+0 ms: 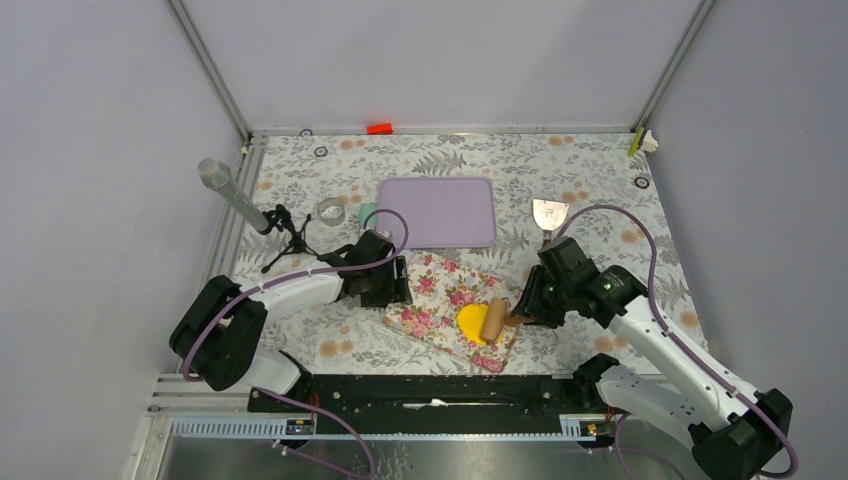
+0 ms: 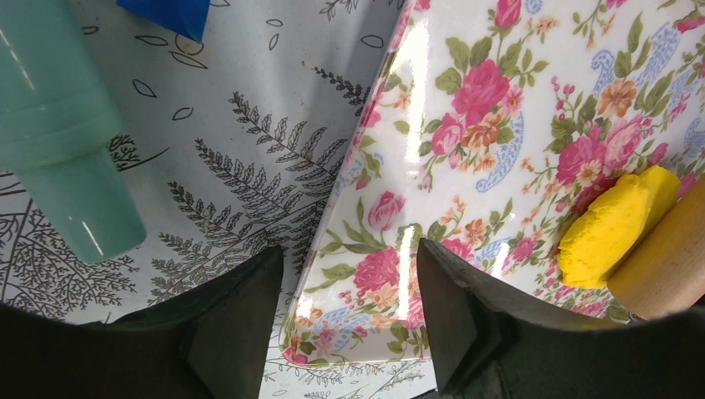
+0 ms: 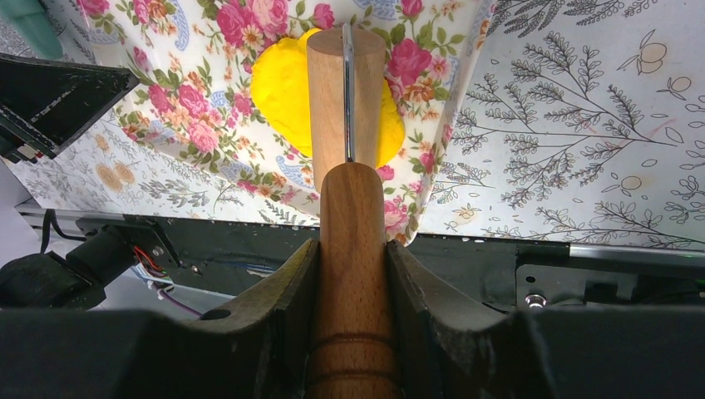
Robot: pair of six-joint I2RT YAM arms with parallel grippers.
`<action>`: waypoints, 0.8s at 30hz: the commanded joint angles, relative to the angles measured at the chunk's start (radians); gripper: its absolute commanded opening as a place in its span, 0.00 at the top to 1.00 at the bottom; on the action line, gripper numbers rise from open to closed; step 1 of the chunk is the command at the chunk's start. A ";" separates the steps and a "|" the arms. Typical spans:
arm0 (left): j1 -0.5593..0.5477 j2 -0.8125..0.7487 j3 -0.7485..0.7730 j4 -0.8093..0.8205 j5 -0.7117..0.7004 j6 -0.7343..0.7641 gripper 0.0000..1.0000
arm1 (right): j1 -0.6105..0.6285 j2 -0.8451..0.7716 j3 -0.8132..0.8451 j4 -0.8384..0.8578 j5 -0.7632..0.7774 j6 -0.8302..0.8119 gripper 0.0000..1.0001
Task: Roll out the dumpling wrappers from the dough
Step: Flatten out the dough on the work surface.
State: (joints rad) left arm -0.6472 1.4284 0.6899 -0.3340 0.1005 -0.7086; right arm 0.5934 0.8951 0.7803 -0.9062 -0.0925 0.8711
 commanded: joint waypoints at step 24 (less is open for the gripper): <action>-0.009 0.027 -0.039 -0.034 -0.021 0.004 0.37 | 0.014 0.134 0.369 -0.142 -0.031 -0.099 1.00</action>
State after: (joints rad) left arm -0.6483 1.4292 0.6903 -0.3309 0.1009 -0.7082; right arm 0.5968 0.9775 1.0492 -1.1130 -0.0681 0.8196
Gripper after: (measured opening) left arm 0.632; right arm 0.391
